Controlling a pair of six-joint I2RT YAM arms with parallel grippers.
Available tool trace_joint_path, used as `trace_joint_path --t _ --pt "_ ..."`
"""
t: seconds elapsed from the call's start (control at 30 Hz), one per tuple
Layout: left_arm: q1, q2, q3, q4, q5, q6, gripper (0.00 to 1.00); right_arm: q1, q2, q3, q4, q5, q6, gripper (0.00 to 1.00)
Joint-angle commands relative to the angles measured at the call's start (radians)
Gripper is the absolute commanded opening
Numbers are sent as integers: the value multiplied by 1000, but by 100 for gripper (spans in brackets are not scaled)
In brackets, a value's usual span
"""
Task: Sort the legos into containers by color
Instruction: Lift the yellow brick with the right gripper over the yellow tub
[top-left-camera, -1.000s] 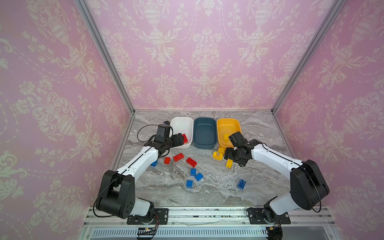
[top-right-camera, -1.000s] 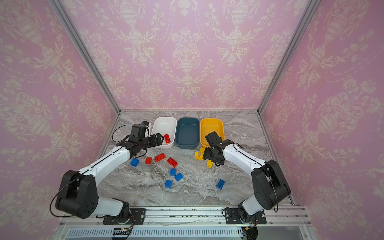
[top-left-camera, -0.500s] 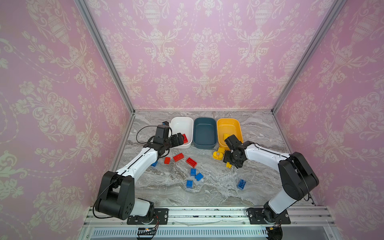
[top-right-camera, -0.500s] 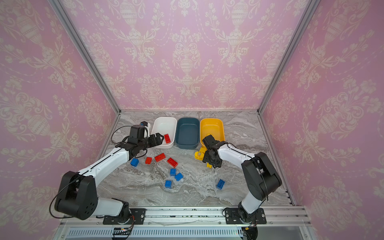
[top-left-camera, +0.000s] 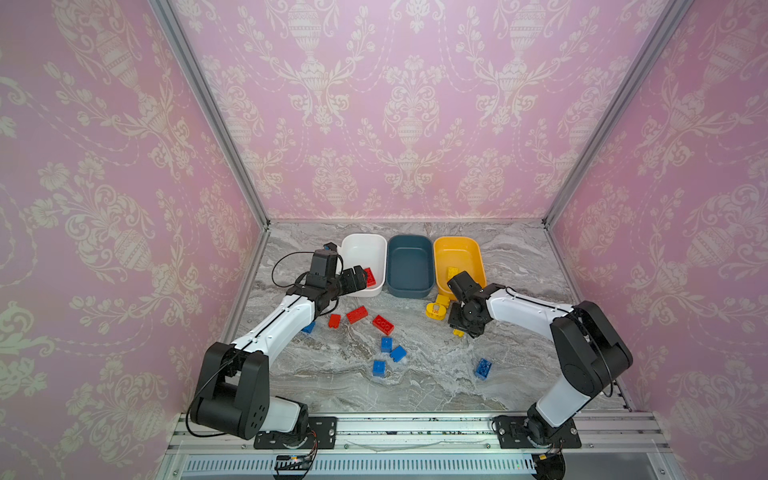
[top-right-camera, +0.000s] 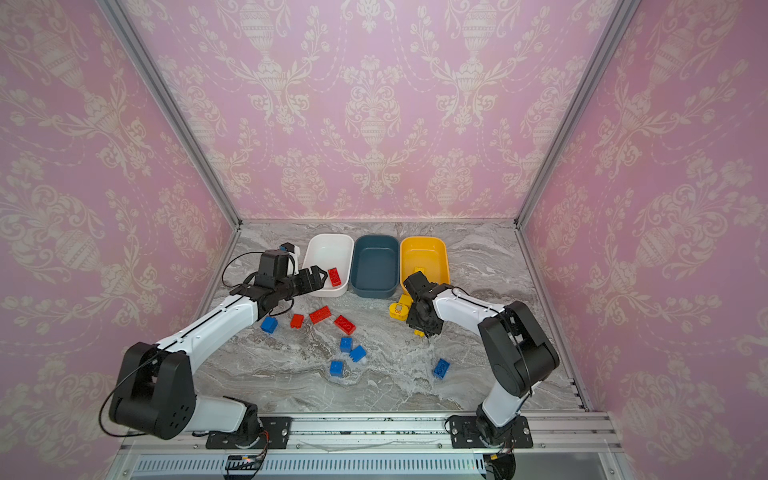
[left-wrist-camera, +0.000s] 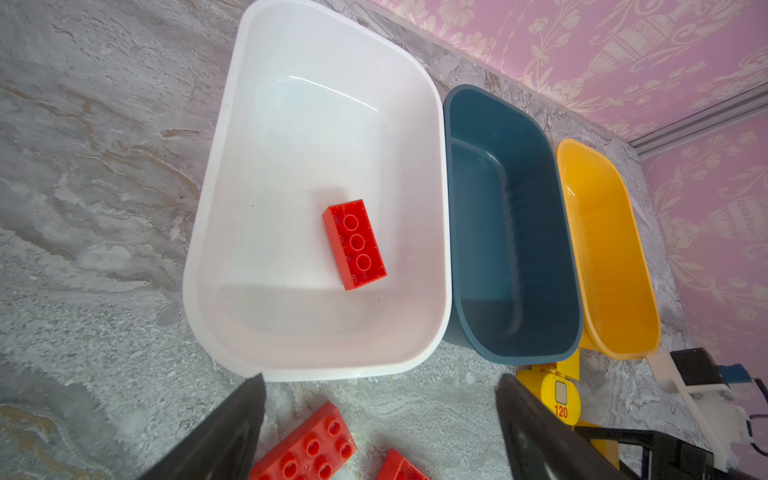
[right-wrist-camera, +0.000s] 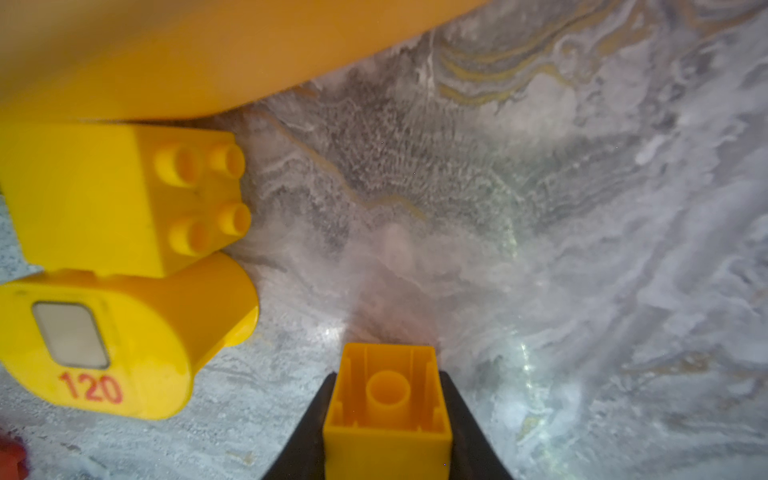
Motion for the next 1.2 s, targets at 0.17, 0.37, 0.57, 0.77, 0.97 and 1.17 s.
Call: trace_joint_path --t 0.17,0.37,0.57,0.77,0.97,1.17 --pt "8 -21 -21 13 25 -20 90 7 -50 -11 -38 18 -11 29" --pt "18 -39 -38 14 27 -25 90 8 -142 23 -125 8 -50 29" --pt "30 -56 -65 23 32 -32 91 -1 -232 107 -214 64 -104 29" --pt "35 -70 -89 33 35 -40 91 -78 -209 198 -184 73 -185 30" --pt "39 -93 -112 38 38 -48 91 -152 -81 351 -128 69 -291 30" --pt "40 -102 -124 46 39 -57 92 -189 122 515 -113 80 -408 30"
